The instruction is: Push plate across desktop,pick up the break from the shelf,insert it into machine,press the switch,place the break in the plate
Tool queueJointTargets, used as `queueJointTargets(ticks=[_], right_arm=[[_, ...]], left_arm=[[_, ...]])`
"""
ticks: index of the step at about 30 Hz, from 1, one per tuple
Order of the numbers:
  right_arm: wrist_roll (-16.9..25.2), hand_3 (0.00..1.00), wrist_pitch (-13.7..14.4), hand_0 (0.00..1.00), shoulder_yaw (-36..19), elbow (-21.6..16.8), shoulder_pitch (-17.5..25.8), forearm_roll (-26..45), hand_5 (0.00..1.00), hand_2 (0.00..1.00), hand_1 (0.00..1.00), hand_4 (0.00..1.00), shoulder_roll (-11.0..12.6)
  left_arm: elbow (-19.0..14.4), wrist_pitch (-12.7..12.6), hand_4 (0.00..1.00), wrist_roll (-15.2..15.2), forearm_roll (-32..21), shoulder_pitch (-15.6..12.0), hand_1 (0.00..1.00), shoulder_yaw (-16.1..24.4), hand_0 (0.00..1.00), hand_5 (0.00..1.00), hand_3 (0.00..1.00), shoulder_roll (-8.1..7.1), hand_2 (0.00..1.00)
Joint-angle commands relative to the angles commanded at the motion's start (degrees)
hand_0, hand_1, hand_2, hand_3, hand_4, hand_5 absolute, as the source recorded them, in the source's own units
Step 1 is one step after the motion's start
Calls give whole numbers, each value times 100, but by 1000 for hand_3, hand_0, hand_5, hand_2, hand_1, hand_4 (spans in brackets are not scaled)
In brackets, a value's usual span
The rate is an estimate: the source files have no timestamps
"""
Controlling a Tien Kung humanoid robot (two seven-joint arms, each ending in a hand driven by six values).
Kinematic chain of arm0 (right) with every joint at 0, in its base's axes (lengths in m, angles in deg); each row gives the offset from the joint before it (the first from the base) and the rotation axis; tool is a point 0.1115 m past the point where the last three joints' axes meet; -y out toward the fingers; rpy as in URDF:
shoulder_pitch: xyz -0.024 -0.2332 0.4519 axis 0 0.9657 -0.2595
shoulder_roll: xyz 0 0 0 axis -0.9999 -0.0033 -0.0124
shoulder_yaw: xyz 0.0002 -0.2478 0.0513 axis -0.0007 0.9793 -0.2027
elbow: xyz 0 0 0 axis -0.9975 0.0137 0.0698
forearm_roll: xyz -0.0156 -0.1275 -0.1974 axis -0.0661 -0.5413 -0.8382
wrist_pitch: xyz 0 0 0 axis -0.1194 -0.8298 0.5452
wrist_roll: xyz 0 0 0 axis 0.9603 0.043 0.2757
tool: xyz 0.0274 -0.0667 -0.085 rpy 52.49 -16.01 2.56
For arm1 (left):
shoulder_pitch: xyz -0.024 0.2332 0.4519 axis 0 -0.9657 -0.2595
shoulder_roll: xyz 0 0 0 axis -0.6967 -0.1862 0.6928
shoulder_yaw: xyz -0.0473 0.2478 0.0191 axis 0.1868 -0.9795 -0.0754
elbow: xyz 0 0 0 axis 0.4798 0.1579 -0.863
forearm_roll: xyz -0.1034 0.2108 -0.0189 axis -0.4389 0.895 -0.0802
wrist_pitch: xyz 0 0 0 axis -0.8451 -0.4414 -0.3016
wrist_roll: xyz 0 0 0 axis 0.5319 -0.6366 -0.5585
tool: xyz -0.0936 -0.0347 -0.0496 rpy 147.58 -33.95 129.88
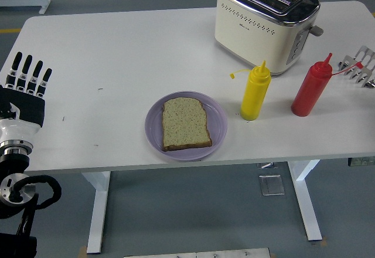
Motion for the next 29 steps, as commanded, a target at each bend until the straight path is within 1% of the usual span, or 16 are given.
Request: queueJointTargets(ticks=[8,22,29], right_arm=[[-11,793,-18,813,-6,-2,13,-18,549,788,773,443,-27],[-21,789,-33,813,33,8,70,-24,549,784,772,442,-2],[-22,787,-31,813,22,16,128,-18,549,783,771,442,-10]], left_arm=[[7,5,537,-3,-2,0,857,25,849,998,776,3,872],[9,11,537,-7,-2,-54,856,-7,848,998,776,-4,871],[11,-26,537,55,-18,-111,855,-19,848,998,775,1,871]])
